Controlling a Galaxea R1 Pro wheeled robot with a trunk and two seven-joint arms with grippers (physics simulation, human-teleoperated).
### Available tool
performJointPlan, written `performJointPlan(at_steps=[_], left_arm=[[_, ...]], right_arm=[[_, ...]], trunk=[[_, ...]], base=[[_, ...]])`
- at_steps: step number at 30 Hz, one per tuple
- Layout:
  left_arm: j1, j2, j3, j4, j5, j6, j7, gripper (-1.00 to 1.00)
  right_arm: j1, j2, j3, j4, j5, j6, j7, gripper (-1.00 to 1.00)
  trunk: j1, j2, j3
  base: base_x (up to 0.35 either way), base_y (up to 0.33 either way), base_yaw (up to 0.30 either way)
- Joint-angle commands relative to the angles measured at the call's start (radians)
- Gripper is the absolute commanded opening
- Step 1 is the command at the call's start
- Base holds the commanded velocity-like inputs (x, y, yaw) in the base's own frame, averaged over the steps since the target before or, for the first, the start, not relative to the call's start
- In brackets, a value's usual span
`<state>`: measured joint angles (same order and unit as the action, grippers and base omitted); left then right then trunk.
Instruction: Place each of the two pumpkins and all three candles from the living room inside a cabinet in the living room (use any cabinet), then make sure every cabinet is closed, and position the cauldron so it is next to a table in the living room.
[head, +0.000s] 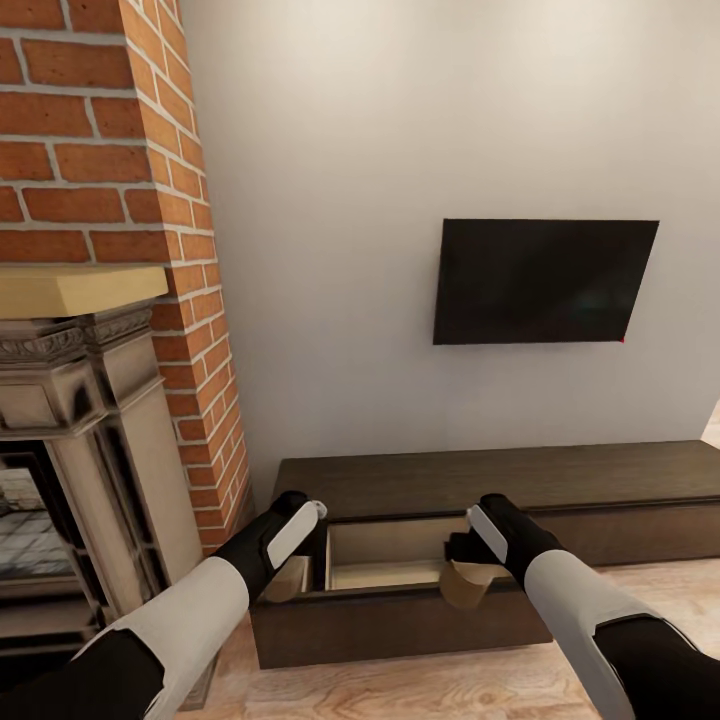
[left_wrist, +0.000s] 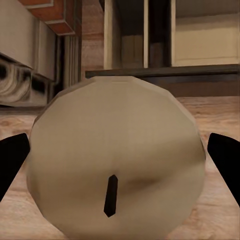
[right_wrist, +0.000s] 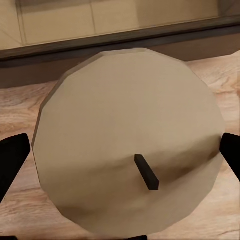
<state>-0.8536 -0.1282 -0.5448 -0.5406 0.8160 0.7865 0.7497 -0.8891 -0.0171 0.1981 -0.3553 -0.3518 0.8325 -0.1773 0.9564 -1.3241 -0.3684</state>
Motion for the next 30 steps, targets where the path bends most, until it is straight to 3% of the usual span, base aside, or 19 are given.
performJointPlan(at_steps=[1,10,19,30], left_arm=[[-0.001,0.001,-0.006,-0.001,0.012,0.002,0.010,-1.00],[-0.001,-0.001,-0.006,-0.002,0.027,0.001,0.010,-1.00],[-0.002,-0.001,-0.006,-0.003,0.028,0.000,0.010,-1.00],[-0.002,-0.001,-0.006,-0.007,0.028,-0.001,0.010,-1.00]], right_arm=[[-0.001,-0.001,0.007,-0.002,-0.009,0.003,0.004,-1.00],[-0.001,-0.001,0.009,-0.005,-0.007,-0.003,0.041,-1.00],[-0.001,0.000,0.010,-0.005,-0.007,-0.004,0.042,-1.00],[-0.001,-0.001,0.009,-0.005,-0.007,-0.004,0.042,-1.00]], trunk=[[0.000,-0.001,-0.001],[0.000,-0.001,-0.002],[0.000,-0.001,-0.005],[0.000,-0.001,-0.011]], base=[[0.000,0.000,0.000],[-0.107,-0.139,0.046],[-0.155,-0.249,0.246],[-0.018,-0.284,0.271]])
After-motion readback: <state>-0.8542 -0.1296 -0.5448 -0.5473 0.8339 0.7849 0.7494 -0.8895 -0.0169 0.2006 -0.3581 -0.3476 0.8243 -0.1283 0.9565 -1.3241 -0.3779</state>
